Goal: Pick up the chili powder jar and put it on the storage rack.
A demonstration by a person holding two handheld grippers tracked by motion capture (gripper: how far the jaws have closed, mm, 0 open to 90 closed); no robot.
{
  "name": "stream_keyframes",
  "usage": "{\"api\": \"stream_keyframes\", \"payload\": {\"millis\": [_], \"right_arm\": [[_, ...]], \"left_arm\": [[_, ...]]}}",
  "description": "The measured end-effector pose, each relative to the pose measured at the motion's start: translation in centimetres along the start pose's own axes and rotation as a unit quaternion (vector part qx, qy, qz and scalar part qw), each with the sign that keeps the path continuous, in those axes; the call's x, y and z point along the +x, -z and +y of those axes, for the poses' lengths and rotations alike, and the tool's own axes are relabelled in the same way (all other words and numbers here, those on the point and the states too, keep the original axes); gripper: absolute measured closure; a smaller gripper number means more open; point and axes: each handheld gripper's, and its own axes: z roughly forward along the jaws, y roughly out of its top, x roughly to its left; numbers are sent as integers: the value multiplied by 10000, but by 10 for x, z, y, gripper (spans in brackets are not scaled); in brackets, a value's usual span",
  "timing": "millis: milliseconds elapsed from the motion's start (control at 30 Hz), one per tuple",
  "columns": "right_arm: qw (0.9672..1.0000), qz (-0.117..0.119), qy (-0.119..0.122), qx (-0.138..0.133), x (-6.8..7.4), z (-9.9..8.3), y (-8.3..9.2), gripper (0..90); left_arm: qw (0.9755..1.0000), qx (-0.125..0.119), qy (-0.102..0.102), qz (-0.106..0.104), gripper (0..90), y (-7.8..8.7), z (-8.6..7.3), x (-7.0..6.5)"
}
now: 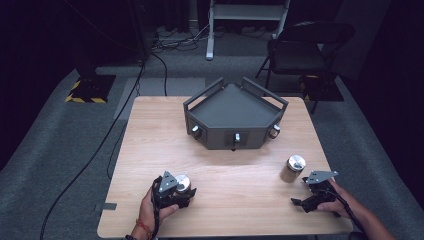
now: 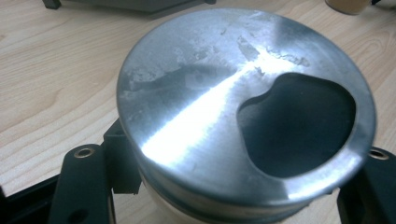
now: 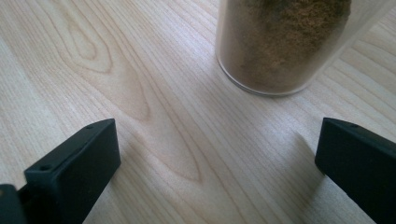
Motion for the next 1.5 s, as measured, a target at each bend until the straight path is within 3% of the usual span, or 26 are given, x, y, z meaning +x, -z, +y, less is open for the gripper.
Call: {"api": "stream_keyframes", "payload": {"millis": [200, 600, 967, 1033, 1500], "right_arm": [[10000, -3, -2, -2, 0, 0, 0, 0], [10000, -7, -8, -2, 0, 0, 0, 0], [10000, -4, -4, -2, 0, 0, 0, 0], [10000, -5, -4, -4, 0, 0, 0, 0], [10000, -16, -17, -2, 1, 0, 0, 0]], "left_arm": [[10000, 21, -27, -3, 315, 1, 7, 1], [9998, -180, -27, 20, 315, 4, 24, 2], [9992, -382, -11, 103, 315, -4, 38, 3], [9992, -339, -61, 195, 315, -6, 42, 0], [9983, -527, -140, 216, 315, -16, 69, -1]]}}
